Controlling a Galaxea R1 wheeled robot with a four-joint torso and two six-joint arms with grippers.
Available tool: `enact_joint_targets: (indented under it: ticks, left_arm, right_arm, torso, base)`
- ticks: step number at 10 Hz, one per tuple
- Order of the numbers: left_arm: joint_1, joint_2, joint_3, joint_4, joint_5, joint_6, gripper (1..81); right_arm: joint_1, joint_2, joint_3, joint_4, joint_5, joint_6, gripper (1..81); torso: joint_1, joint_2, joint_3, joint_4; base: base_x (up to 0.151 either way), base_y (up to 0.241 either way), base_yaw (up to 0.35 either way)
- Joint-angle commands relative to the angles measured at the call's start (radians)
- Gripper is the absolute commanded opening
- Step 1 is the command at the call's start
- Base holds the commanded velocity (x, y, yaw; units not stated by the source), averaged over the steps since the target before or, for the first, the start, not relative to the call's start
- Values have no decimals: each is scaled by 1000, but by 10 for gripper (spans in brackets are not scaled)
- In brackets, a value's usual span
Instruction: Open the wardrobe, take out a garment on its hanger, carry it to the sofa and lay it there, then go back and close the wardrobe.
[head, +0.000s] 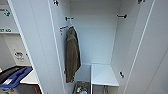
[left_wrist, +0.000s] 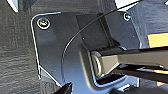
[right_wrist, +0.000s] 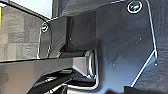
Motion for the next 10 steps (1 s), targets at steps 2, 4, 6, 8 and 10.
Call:
enact_joint_targets:
  ticks: [2, 4, 6, 8, 10]
  left_arm:
    - [-21, -397, 296, -42, -186, -107, 811]
    - [-25, -539, 348, -39, -286, -195, 811]
    - [-57, -661, 359, -37, -323, -277, 811]
    - [-135, -753, 365, -34, -326, -359, 811]
    - [-261, -813, 362, -33, -311, -431, 811]
  right_arm:
    - [83, -350, 239, 16, 93, 35, 811]
    - [140, -479, 271, 19, 126, 107, 811]
    - [183, -575, 262, 21, 205, 180, 811]
    - [260, -611, 185, 21, 226, 267, 811]
    - [367, -608, 98, 22, 216, 352, 811]
  torso:
    - [0, 0, 0, 0]
    - [0, 0, 0, 0]
    - [0, 0, 0, 0]
    - [0, 0, 0, 0]
    - [0, 0, 0, 0]
  base:
    - [0, 0, 0]
    - [0, 0, 0]
    - [0, 0, 0]
    - [0, 0, 0]
    - [0, 0, 0]
